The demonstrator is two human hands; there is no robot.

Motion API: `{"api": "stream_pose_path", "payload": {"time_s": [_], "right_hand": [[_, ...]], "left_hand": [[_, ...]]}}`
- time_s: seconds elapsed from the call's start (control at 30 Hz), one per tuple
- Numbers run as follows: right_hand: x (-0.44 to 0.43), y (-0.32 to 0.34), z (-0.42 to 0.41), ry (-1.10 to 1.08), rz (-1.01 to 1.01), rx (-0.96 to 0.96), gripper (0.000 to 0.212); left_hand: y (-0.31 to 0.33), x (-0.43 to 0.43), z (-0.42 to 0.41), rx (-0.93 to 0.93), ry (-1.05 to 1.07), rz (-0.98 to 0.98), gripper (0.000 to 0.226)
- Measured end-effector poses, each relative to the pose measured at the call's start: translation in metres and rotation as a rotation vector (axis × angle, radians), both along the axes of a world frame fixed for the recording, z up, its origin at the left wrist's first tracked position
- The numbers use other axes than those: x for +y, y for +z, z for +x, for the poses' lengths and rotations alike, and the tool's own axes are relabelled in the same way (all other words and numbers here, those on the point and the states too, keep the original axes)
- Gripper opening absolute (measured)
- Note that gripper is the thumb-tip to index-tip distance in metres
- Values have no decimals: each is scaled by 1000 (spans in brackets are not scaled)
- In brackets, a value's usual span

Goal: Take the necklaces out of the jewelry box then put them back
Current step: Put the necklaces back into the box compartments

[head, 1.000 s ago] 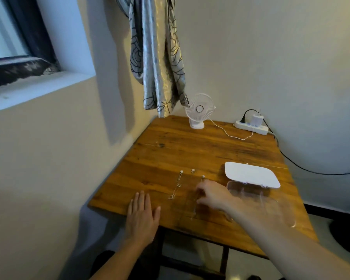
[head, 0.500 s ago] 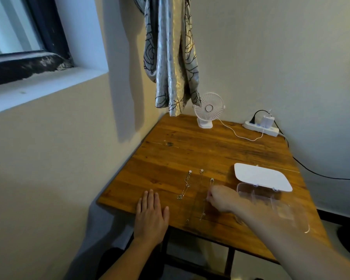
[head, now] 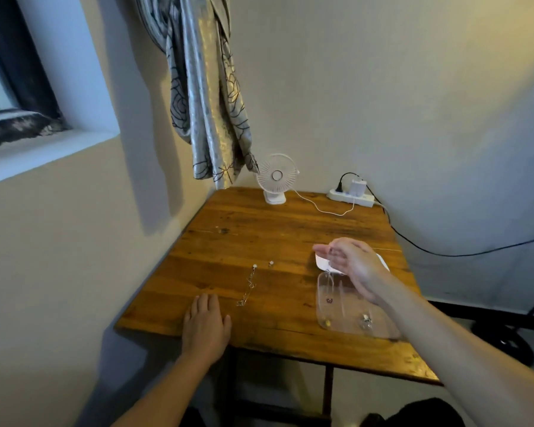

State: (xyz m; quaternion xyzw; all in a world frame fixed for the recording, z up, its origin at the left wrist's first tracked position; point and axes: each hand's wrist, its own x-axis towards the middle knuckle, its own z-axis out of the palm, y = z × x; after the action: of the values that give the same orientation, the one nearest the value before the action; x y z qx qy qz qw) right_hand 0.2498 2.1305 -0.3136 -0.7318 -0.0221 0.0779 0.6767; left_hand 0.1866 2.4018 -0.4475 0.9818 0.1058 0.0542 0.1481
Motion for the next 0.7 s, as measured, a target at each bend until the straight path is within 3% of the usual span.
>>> {"api": "stream_pose_path", "payload": {"time_s": [0.17,0.33,0.5,0.7], "right_hand": [[-32,9,-6,-178,317,91,14],[-63,-16,3,-394,384,203,10],[-88,-46,1,-448,306,266,11],[-107,-64,-11,-416,95,179,13]], "left_hand": [[26,-57,2,-153,-151,-170,49],[36,-124,13,-179,-252,-269,46],[35,-169,28,14,-218,-445,56],[10,-175,27,28,-279,-452,31]]}}
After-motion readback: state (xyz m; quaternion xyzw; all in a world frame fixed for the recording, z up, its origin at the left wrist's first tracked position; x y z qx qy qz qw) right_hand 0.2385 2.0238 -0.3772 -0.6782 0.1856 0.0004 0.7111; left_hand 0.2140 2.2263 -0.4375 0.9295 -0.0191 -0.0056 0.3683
